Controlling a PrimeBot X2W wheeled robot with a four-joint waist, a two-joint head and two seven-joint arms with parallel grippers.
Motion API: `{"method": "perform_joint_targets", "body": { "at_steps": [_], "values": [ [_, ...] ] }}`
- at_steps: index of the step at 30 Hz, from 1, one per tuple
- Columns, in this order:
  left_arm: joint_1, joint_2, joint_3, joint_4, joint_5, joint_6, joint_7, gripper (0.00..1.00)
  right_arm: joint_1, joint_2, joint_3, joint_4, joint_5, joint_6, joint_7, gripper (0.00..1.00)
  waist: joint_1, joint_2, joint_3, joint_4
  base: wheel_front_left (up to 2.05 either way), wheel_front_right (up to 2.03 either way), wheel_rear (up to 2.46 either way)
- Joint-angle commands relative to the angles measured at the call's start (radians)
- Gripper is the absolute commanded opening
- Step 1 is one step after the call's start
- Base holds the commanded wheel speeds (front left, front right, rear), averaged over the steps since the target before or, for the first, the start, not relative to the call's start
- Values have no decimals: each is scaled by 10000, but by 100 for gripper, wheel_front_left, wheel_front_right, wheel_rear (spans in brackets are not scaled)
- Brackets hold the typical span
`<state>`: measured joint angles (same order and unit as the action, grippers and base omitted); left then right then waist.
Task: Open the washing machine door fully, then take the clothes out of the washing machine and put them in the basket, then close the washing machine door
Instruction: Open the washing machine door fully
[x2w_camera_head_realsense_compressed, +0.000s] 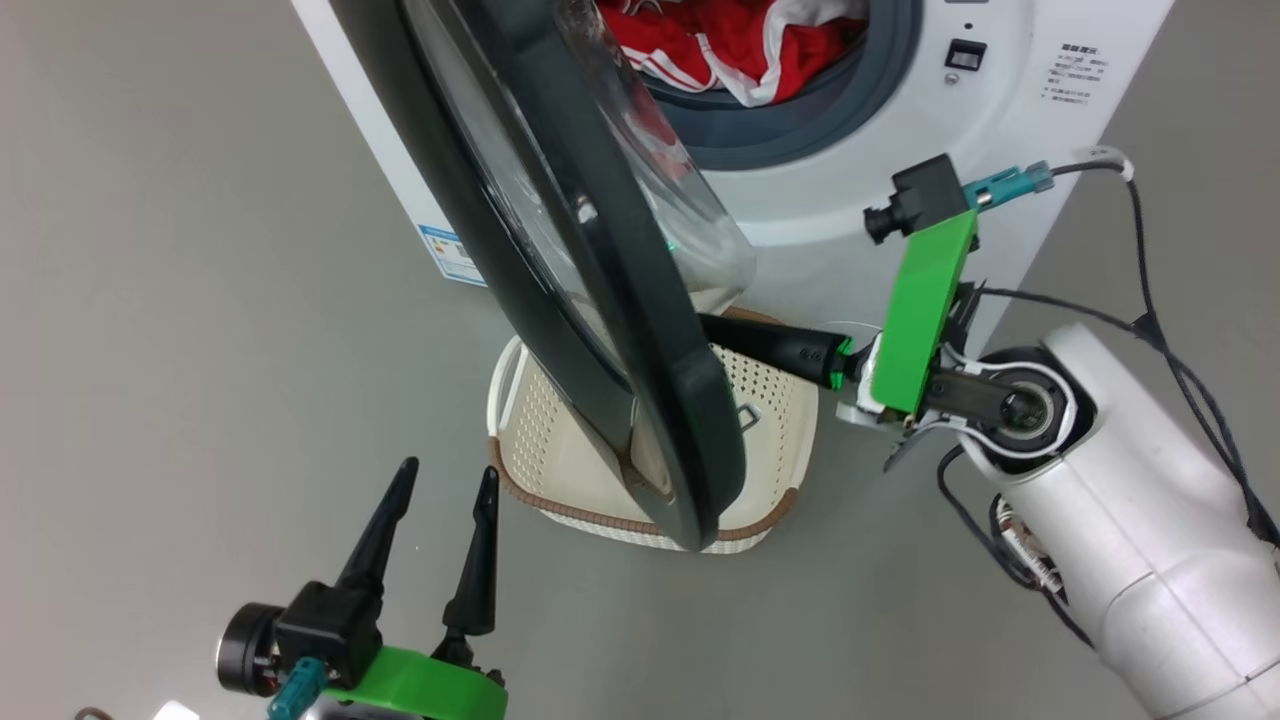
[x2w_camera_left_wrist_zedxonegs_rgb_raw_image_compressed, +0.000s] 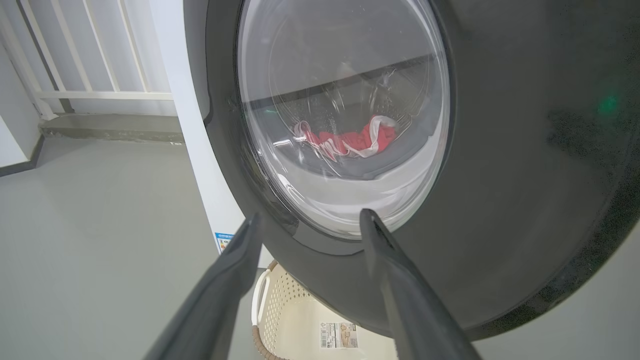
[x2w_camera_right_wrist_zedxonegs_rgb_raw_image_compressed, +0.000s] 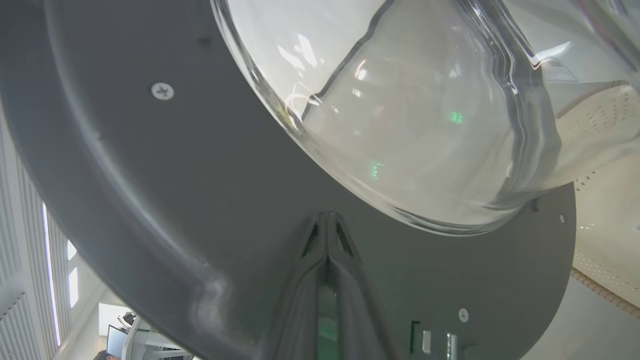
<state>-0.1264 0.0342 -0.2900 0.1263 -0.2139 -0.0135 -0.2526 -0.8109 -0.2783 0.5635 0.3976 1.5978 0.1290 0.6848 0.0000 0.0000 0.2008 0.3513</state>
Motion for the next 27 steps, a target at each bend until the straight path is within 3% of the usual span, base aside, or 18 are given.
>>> {"method": "perform_joint_targets", "body": {
  "at_steps": [1,27],
  "values": [
    [-44,160,359,-195,14,44,-92,100,287,370,169,-399,-122,17,-1,0,0,0,-73,113,0,0,0],
    [76,160,616,-65,88,181,-92,100,752,1421,898,-720,-275,17,142,0,0,0,-245,856,0,0,0]
  ]
}}
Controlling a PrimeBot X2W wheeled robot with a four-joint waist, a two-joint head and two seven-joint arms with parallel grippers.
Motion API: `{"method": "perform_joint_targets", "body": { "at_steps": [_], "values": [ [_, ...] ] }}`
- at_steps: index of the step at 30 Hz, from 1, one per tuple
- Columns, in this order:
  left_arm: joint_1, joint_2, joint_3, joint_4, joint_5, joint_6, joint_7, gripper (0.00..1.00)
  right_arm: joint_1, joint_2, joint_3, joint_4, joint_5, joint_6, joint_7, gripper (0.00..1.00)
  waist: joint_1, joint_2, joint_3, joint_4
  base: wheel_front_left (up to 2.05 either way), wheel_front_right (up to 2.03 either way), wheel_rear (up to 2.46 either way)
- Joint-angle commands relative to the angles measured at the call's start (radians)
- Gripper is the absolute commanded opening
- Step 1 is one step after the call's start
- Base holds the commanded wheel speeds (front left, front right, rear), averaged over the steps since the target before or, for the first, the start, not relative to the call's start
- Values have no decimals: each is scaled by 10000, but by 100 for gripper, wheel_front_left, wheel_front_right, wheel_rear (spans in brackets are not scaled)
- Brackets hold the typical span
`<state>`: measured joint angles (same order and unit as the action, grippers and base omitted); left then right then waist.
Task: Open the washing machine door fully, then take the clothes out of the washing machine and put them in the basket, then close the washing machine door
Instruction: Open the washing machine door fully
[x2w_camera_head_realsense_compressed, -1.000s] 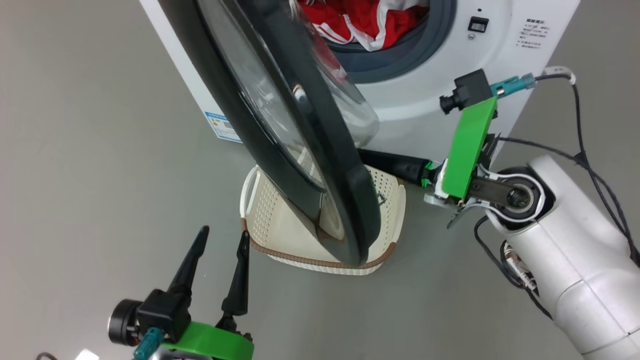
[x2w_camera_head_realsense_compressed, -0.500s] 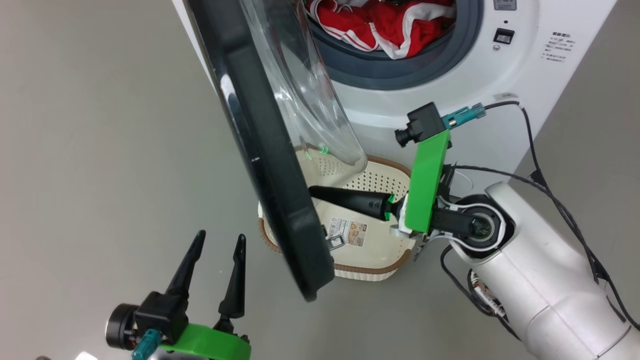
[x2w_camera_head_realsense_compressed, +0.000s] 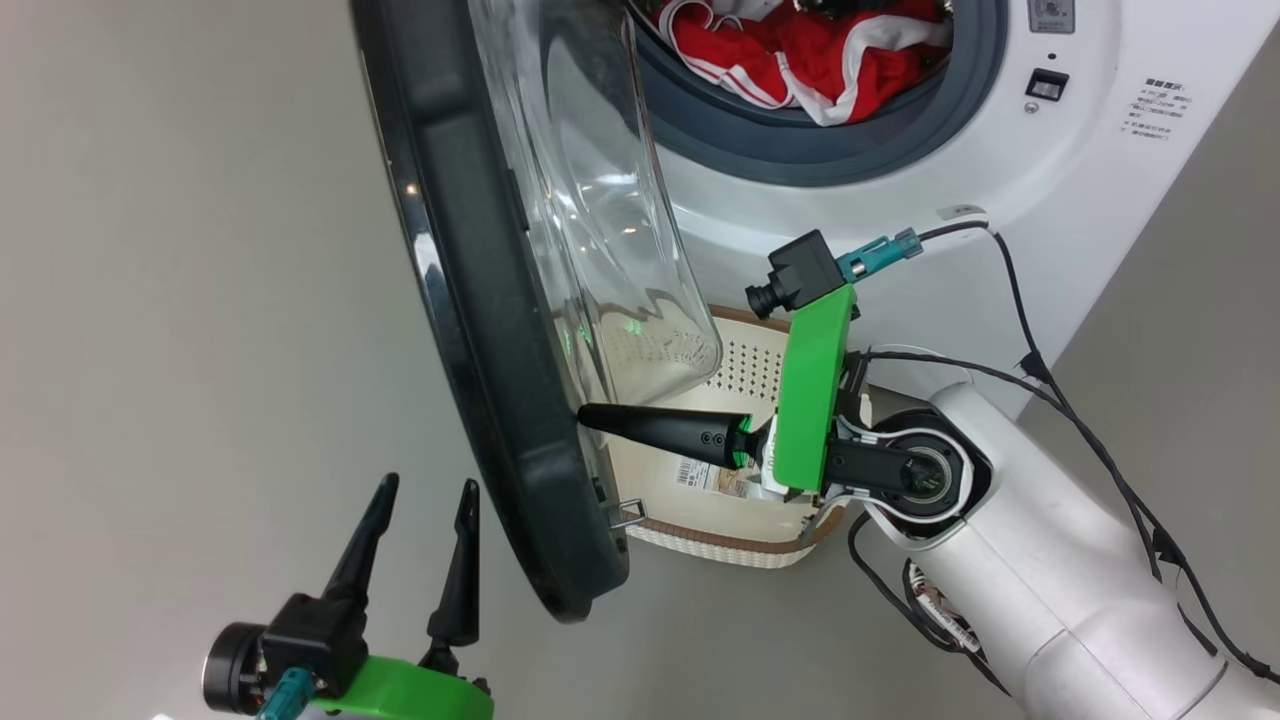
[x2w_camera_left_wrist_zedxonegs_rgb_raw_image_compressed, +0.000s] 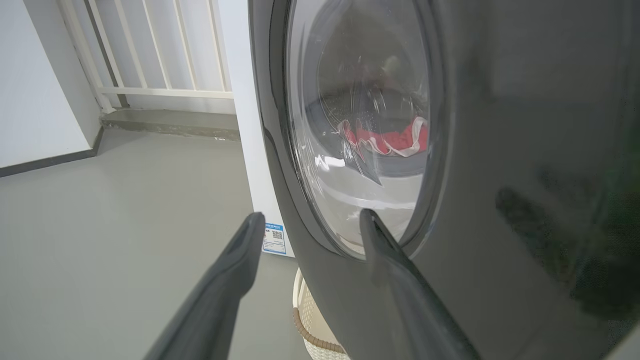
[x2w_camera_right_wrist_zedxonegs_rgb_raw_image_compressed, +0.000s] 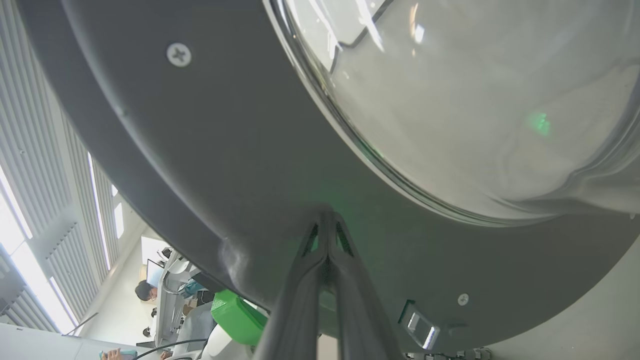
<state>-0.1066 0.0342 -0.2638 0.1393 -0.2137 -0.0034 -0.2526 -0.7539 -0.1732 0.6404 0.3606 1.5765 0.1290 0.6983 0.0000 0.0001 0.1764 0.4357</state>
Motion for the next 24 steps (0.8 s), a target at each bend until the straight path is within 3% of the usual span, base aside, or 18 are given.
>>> {"method": "perform_joint_targets", "body": {
  "at_steps": [1,24],
  "values": [
    [-129,160,361,-196,83,81,-92,100,189,382,136,-360,-60,17,12,0,0,-1,2,36,0,0,0],
    [-181,160,532,-166,67,230,-92,100,170,673,298,-396,-53,17,107,0,0,-1,87,374,0,0,0]
  ]
}}
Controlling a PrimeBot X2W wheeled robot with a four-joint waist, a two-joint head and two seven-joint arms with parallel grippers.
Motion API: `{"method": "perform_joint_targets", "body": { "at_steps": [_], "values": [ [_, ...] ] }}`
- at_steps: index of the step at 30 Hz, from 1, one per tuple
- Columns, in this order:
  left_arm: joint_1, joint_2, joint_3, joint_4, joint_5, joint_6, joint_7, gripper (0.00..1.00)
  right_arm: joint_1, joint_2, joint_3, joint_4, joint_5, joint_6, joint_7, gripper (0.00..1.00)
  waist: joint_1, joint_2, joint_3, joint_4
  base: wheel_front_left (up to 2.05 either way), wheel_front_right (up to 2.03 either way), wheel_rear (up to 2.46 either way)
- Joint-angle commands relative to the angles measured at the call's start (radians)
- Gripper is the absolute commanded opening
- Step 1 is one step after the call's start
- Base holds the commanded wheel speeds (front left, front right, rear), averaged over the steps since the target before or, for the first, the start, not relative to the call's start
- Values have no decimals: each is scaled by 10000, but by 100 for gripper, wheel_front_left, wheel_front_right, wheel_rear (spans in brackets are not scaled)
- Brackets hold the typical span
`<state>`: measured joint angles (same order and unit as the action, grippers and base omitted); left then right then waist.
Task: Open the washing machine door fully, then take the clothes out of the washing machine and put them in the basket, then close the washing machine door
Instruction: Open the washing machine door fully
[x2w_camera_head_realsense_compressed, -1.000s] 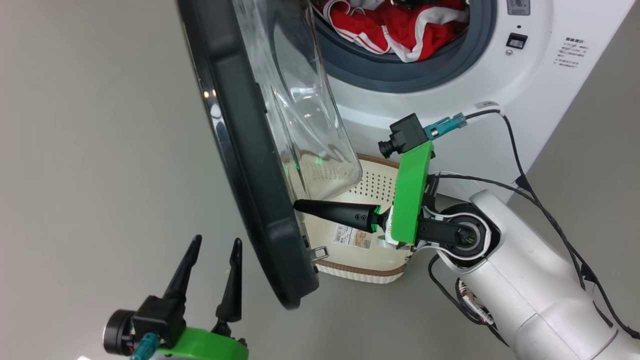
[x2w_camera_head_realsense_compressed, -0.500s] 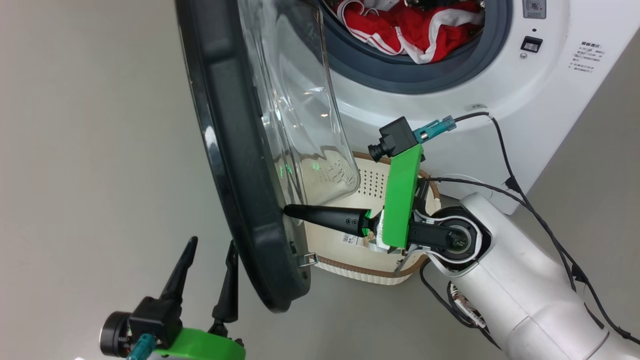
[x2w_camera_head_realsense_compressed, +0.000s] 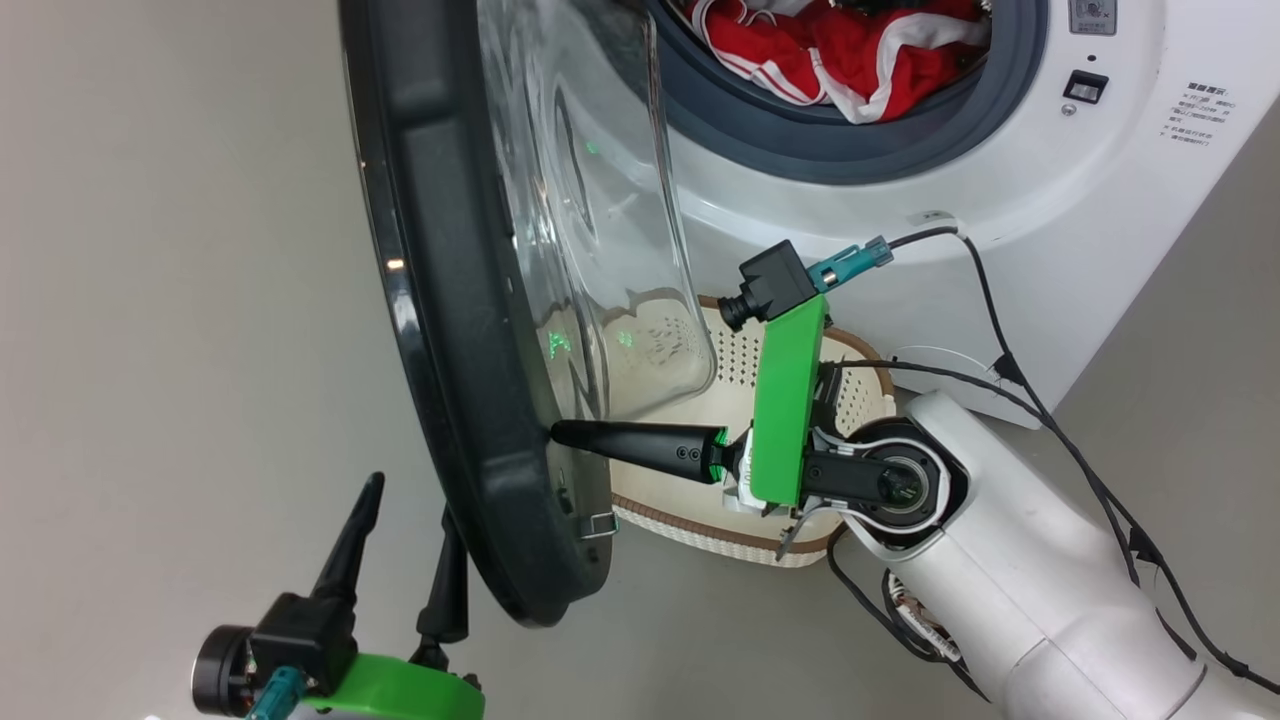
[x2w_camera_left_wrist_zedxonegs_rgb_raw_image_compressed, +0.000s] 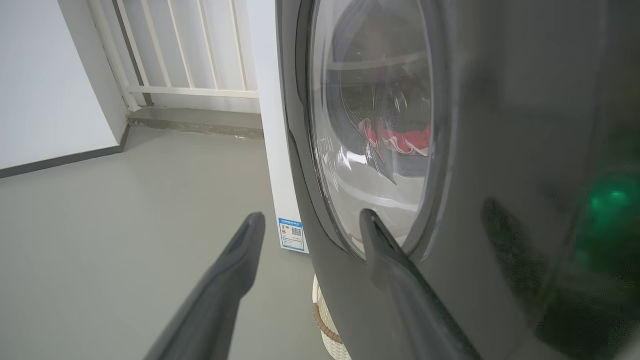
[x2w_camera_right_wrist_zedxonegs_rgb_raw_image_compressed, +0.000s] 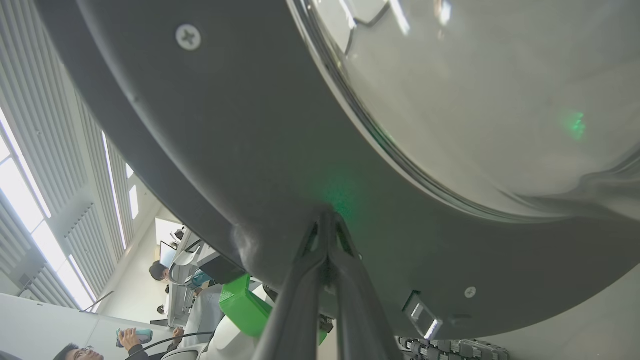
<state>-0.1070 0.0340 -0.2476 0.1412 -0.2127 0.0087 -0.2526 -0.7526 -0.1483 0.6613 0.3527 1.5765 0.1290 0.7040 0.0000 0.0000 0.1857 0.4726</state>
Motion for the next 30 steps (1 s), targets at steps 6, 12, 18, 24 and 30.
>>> {"method": "perform_joint_targets", "body": {
  "at_steps": [6,12,18,24,30],
  "values": [
    [-178,162,411,-173,58,126,-92,100,135,465,93,-311,-39,17,65,0,0,0,1,8,0,0,0],
    [-169,162,539,-125,45,146,-92,100,175,356,49,-212,-201,17,-120,27,0,0,-48,-122,0,0,0],
    [-152,162,743,-9,62,88,-92,100,317,-2,-34,-97,-515,17,-687,100,0,0,-133,-397,0,0,0],
    [-125,162,953,64,83,-23,-92,100,436,-536,-13,-7,-1024,17,-1596,100,0,0,-155,-690,0,0,0],
    [-110,162,1151,75,140,-53,-92,100,663,-1118,125,180,-1400,17,-2610,100,0,0,-166,-930,0,0,0]
  ]
}}
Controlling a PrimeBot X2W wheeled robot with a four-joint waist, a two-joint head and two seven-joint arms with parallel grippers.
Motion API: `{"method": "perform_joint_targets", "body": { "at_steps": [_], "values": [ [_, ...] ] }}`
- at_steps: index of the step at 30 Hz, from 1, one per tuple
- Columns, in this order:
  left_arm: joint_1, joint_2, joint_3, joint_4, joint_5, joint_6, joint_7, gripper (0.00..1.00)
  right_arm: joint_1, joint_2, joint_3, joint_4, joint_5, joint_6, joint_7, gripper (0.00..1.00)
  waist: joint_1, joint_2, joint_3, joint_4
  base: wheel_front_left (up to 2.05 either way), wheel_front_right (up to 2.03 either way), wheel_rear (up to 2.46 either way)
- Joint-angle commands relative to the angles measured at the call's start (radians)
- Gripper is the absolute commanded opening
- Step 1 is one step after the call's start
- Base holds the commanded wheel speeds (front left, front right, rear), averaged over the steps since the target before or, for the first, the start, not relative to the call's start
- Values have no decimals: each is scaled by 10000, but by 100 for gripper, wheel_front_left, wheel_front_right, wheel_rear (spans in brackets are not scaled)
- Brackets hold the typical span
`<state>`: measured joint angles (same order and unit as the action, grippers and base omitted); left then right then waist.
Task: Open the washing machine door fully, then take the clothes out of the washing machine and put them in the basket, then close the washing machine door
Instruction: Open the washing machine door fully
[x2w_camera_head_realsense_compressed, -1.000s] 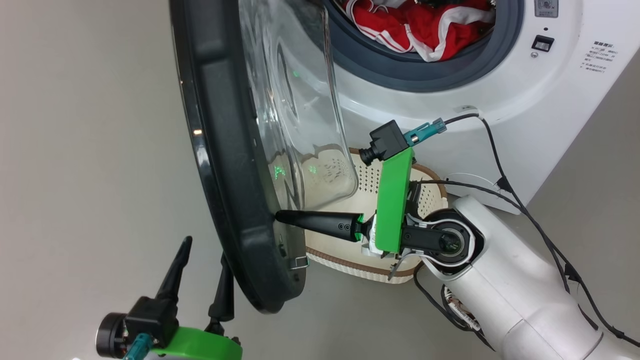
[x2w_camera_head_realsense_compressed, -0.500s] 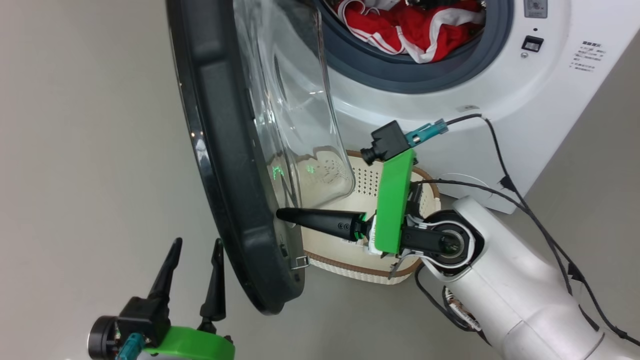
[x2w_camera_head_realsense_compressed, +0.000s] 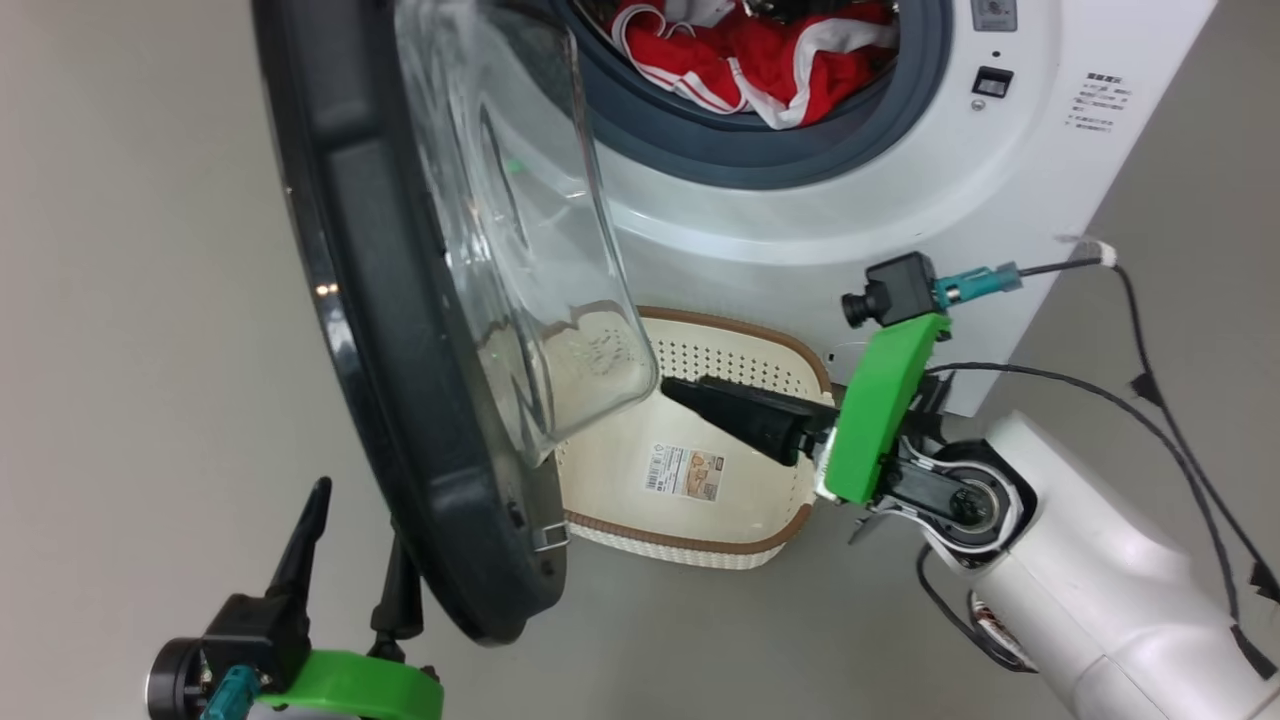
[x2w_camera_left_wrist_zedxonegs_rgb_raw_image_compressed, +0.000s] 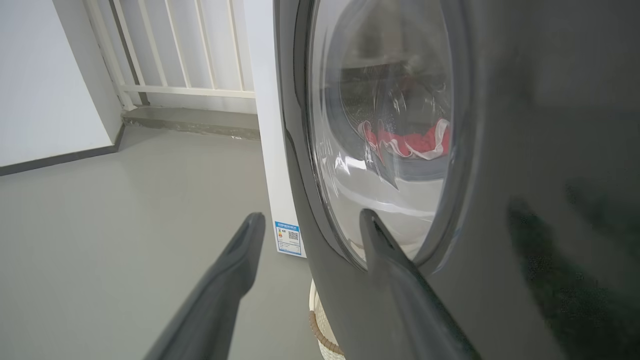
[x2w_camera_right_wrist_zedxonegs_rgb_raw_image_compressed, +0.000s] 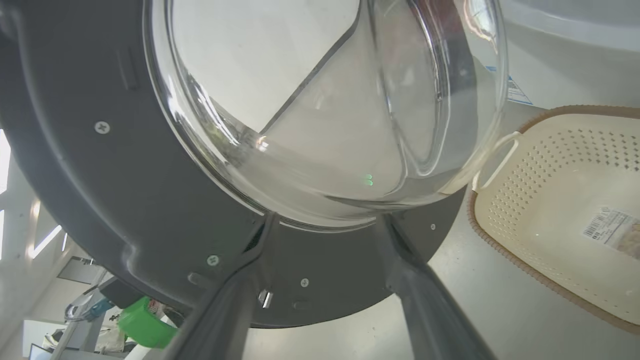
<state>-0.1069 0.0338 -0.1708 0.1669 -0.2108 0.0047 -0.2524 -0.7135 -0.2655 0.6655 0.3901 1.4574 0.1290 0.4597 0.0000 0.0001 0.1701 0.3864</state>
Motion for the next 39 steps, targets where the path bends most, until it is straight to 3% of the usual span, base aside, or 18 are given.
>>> {"method": "perform_joint_targets", "body": {
  "at_steps": [1,14,20,24,26,33,39],
  "values": [
    [-99,164,413,-183,135,-17,-94,100,303,-77,172,-158,-370,17,-371,100,0,-1,-16,-104,0,0,0],
    [43,164,770,-177,267,-48,-94,100,506,-1700,1898,231,-2566,17,-4268,100,0,-1,-85,-382,0,0,0],
    [126,164,837,-177,303,-46,-94,100,434,-1964,2687,911,-3324,17,-6482,100,0,-1,-206,-405,0,0,0],
    [165,164,862,-182,312,-54,-94,100,413,-1943,2707,1226,-3670,17,-7087,100,0,-1,-235,-412,0,0,0],
    [172,164,877,-195,304,-49,-94,100,471,-1871,2381,1331,-3960,17,-7194,100,0,-1,-219,-420,0,0,0],
    [147,164,898,-264,237,-4,-94,100,1609,-1274,-526,540,-6771,17,-7212,100,0,-1,-87,-463,0,0,0],
    [144,164,869,-272,224,17,-94,100,2791,-721,-2183,-154,-8708,17,-7213,100,0,-1,-96,-441,0,0,0]
  ]
}}
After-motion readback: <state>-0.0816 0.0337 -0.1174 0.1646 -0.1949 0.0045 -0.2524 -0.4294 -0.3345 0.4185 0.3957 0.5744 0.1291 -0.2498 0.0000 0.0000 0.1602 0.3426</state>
